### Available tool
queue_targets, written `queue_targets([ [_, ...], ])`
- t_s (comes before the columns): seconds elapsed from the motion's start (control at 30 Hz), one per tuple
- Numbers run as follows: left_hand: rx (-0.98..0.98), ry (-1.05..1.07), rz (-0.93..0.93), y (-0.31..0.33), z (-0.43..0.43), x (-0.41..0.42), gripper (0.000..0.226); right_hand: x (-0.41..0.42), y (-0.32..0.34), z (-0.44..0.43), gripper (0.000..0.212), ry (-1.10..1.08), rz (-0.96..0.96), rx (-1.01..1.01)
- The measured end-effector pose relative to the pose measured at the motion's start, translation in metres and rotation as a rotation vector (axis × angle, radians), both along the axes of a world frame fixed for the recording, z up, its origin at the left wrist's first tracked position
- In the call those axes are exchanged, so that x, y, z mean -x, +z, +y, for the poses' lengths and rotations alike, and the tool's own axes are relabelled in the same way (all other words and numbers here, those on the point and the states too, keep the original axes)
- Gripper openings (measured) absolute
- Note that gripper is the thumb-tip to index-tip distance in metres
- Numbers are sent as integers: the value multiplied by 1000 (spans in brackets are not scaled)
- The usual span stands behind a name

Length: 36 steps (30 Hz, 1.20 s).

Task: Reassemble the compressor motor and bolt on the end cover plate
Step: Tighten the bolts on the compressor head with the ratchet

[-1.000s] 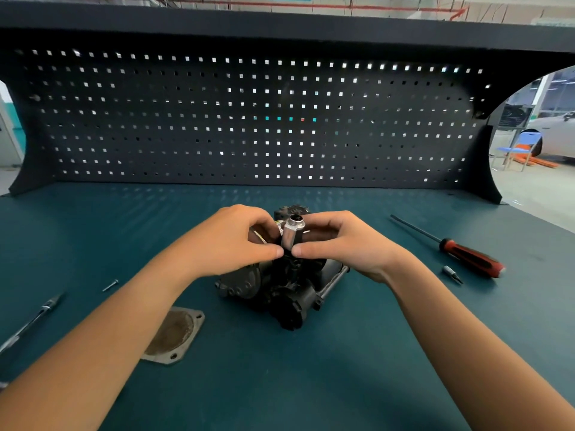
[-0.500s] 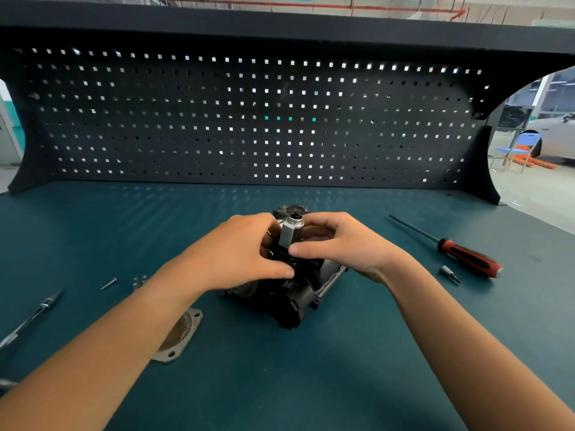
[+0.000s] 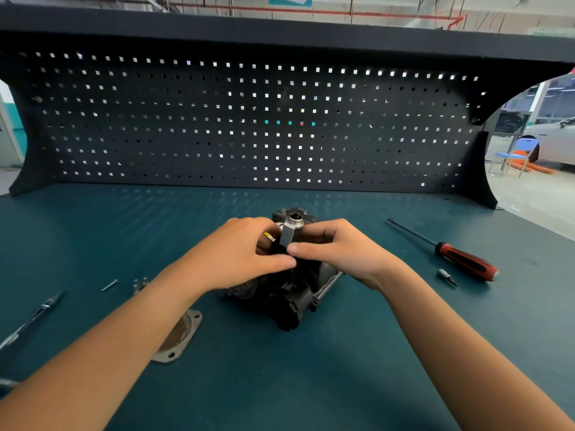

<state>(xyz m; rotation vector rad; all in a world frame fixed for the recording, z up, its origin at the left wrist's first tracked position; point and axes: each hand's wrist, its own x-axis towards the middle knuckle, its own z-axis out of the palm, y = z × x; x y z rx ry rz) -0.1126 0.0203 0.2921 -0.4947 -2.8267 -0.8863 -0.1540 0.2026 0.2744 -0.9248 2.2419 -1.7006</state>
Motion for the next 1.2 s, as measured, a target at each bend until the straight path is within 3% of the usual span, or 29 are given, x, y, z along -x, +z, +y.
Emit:
queue_targets([
  [0.07, -44, -42, -51, 3, -5, 2, 29, -1, 1, 1, 16, 6, -23, -7],
  [0.17, -61, -128, -134, 8, -14, 2, 45, 0, 2, 1, 16, -6, -31, -2],
  [0.33, -42, -155, -99, 7, -16, 4, 57, 1, 2, 2, 18, 15, -4, 6],
  [0.97, -26, -120, -28, 0, -11, 8, 42, 4, 1, 7, 26, 74, -2, 31],
  [1.13, -89, -117, 88, 4, -12, 5, 57, 4, 4, 5, 21, -29, -22, 207],
  [1.2, -214, -134, 115, 5, -9, 3, 59, 2, 9, 1, 26, -43, -86, 307],
])
